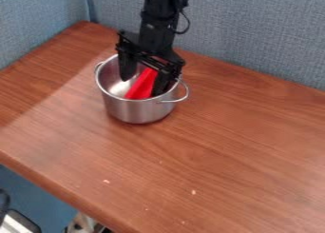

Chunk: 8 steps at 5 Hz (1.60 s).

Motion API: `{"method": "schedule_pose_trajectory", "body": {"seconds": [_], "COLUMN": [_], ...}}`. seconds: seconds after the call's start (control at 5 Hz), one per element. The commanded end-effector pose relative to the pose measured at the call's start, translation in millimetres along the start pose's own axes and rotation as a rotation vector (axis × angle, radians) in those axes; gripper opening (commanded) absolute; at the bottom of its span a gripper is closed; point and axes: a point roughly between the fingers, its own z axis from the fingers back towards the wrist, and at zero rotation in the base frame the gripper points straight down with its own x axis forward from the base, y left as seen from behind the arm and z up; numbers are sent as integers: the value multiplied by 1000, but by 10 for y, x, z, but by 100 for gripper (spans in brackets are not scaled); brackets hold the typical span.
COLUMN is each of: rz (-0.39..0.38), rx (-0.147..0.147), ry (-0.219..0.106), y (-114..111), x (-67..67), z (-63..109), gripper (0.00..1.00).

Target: Put the red object in the metal pot

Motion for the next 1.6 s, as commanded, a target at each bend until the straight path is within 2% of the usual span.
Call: {"method": "schedule_pose_trajectory", "body": {"seconds": [0.0,1.2,1.4], "rz": [-11,-11,-10], "rx": [8,-32,-40], "ry": [-48,-51,-48], "y": [-33,-74,-79], "x": [73,169,190], "z": [126,18,-18], "gripper": [100,100,0]}}
